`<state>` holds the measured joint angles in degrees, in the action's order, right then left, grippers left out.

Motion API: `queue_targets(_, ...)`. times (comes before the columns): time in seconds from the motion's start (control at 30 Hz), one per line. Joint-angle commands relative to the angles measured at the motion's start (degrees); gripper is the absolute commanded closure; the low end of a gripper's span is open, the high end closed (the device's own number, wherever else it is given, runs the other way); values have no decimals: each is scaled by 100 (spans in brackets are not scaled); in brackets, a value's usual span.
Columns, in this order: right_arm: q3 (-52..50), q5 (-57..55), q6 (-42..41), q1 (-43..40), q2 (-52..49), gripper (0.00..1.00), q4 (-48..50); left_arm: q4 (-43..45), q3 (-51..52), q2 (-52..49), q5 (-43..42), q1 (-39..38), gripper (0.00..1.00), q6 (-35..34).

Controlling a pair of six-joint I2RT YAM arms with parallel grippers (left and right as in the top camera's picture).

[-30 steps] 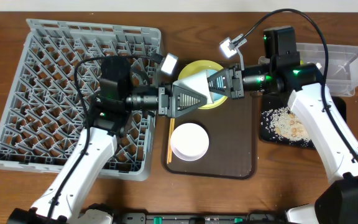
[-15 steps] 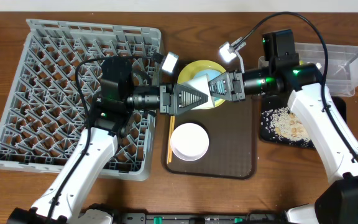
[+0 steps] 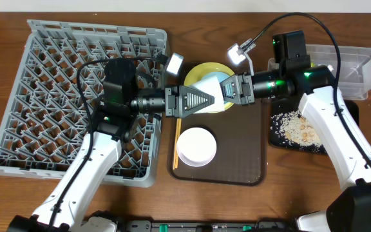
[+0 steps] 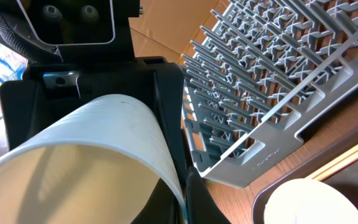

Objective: Sort waste into correct bins and load items into the dishwasher
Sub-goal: 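Hand the pink bowl from the right gripper to the left gripper, then lower the pink bowl into the dish rack with the left gripper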

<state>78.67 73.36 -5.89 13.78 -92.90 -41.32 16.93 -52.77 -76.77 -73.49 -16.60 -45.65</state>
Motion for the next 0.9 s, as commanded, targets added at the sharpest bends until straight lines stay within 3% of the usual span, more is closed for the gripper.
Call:
queue_targets(0.0, 24, -131, -24, 87, -13, 97, -2, 31, -81, 4, 66, -35, 38, 358)
queue_targets(0.13, 24, -131, -24, 87, -13, 91, -7, 9, -81, 4, 68, -35, 46, 710)
queue_targets(0.3, 24, -275, -24, 85, -13, 72, -35, -319, -81, 4, 116, -31, 54, 1578)
queue_targets(0.43, 24, -1043, -24, 81, -13, 71, -326, -1102, -81, 4, 837, -7, 59, 2181)
queue_targets(0.67, 24, -2938, -4, -55, -13, 70, -920, -2218, -81, 22, 1989, 293, 78, 2944)
queue_targets(0.87, 26, -3460, 389, -278, -11, 68, -1394, -3239, -92, 476, 2940, 1036, 80, 3453)
